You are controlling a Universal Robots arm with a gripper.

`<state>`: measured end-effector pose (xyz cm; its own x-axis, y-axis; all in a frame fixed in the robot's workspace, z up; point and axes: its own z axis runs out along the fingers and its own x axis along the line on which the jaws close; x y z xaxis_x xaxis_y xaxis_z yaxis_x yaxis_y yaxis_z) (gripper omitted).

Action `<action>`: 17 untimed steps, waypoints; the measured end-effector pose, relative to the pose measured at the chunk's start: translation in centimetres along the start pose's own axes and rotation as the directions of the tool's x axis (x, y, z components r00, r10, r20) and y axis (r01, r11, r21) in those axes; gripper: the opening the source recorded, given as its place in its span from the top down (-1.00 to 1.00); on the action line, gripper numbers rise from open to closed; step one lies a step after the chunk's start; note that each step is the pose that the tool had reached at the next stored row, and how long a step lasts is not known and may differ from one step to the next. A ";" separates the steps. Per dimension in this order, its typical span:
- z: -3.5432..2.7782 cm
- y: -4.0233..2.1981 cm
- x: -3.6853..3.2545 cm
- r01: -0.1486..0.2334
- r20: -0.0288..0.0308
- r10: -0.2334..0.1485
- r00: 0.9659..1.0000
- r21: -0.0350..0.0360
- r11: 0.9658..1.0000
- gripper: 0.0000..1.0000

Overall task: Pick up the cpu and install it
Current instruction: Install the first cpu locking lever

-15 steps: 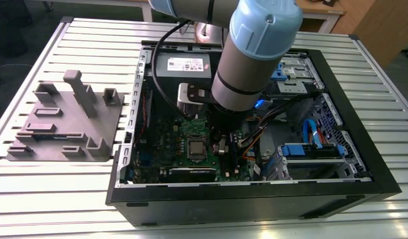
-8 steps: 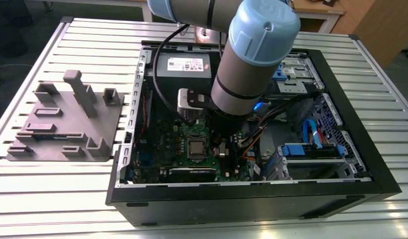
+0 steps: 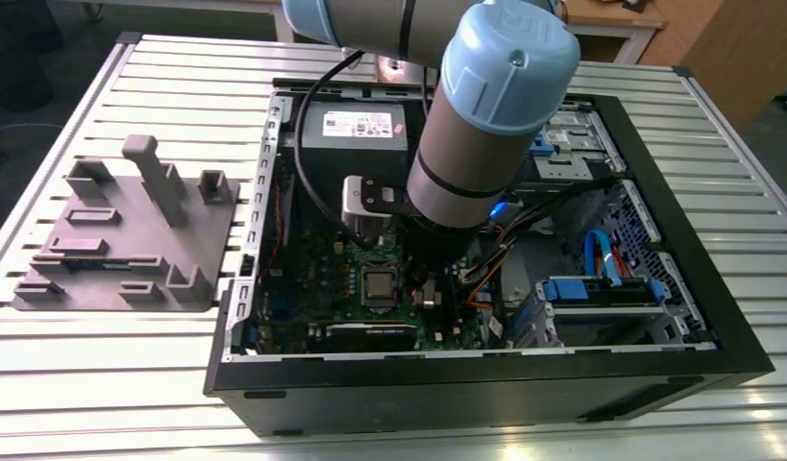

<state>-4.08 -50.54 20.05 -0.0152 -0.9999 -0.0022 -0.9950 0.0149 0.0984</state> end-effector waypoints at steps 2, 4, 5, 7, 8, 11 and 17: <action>0.14 -0.01 0.00 0.000 0.000 0.000 1.000 0.000 1.000 0.80; 0.22 -0.02 0.01 0.001 0.000 -0.001 1.000 0.000 1.000 0.80; 0.25 -0.02 0.01 0.001 0.000 -0.001 1.000 0.000 1.000 0.80; 0.33 -0.03 0.01 0.001 0.000 -0.001 1.000 0.000 1.000 0.80; 0.41 -0.04 0.00 0.001 0.000 -0.001 1.000 0.000 1.000 0.80; 0.70 -0.06 0.01 0.001 0.000 -0.001 1.000 0.000 1.000 0.80; 0.84 -0.16 0.01 0.001 0.000 -0.001 1.000 0.000 1.000 0.80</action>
<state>-4.01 -50.56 19.19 -0.0143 -0.9999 -0.0023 -0.9950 0.0140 0.0984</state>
